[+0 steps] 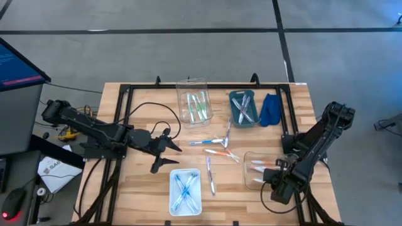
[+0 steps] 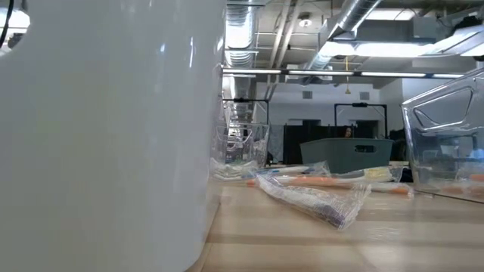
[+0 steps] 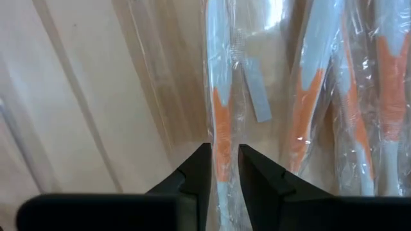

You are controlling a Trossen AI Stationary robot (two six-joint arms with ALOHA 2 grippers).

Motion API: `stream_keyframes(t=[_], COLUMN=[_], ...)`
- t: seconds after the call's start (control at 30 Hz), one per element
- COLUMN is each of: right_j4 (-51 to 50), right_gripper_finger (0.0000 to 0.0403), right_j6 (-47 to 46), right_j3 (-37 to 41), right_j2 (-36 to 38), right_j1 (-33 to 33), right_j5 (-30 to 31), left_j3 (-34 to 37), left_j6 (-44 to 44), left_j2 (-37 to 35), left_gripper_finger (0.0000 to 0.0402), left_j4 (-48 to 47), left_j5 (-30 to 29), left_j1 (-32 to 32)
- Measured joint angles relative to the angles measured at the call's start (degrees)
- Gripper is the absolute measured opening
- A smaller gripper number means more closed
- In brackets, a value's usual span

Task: Pick & Place Toothbrushes
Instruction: Put the orange toothbrush into the bottom transparent bin, then put the purple toothbrush into the green bin

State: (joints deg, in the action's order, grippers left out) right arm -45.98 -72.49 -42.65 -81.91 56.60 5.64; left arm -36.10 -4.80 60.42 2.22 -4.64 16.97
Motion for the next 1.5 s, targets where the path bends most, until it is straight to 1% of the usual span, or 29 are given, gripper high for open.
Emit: stream_keyframes(t=[0.2,0.6,0.93,1.1,1.23,1.5], right_j4=[-1.67,-13.1,-13.51,-9.6,-2.47,11.09], right_gripper_finger=[0.0081,0.0082,0.0082,0.0082,0.0082,0.0082], right_j6=[3.61,16.44,27.33,32.56,38.14,43.01], right_j3=[-1.32,-13.95,-21.97,-24.95,-25.62,-25.62], right_j2=[0.28,0.28,0.28,0.28,0.28,0.28], right_j1=[-1.72,-9.89,-16.25,-19.32,-21.82,-29.06], right_j5=[0.06,0.4,2.26,2.41,2.39,2.39], left_j3=[0.0,0.0,0.0,0.0,0.08,1.08], left_j6=[0.0,0.0,0.02,0.0,0.0,-0.15], left_j2=[0.0,0.0,0.0,0.0,0.0,0.02], left_gripper_finger=[0.0232,0.0232,0.0232,0.0232,0.0232,0.0232], left_j4=[0.15,0.44,0.35,0.37,0.47,1.18], left_j5=[-0.01,-0.01,0.0,0.0,0.0,0.0], left_j1=[-0.02,-0.01,0.0,0.0,-0.01,-0.02])
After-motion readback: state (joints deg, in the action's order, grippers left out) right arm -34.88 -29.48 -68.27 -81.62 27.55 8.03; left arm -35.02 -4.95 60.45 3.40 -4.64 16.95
